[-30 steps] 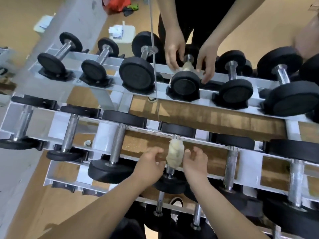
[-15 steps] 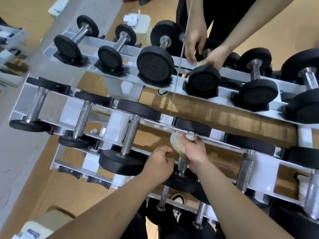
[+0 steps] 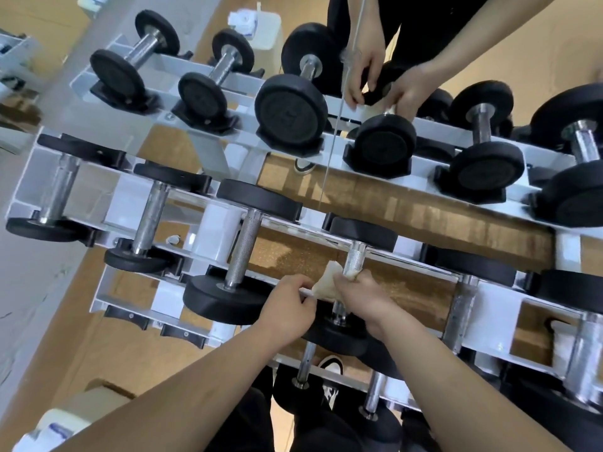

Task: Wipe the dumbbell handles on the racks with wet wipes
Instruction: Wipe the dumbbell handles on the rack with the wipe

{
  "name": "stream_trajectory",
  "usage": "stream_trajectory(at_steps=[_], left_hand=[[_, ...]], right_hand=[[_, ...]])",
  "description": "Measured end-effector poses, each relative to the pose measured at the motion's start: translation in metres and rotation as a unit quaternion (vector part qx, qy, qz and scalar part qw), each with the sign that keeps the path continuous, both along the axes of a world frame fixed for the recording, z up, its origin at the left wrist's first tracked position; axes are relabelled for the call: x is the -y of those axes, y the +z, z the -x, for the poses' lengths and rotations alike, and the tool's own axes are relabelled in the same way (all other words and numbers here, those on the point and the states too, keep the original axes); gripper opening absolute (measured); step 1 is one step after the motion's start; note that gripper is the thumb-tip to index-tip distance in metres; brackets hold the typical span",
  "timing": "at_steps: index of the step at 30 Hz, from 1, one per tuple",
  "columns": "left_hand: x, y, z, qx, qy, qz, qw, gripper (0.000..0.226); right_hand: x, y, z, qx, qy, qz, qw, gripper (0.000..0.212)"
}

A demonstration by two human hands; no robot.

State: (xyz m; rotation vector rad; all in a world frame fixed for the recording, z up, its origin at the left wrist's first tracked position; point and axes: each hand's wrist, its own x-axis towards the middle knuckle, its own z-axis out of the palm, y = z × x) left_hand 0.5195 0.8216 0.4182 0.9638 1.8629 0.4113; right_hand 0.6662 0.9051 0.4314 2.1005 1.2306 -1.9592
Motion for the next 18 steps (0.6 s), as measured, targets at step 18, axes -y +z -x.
stream_trajectory(at_steps=[18], left_hand=[[-0.021, -0.001, -0.032, 0.023, 0.013, 0.020, 0.999, 0.035]], right_hand=[[0.019, 0.012, -0.015, -0.032, 0.047, 0.005, 0.998, 0.055]])
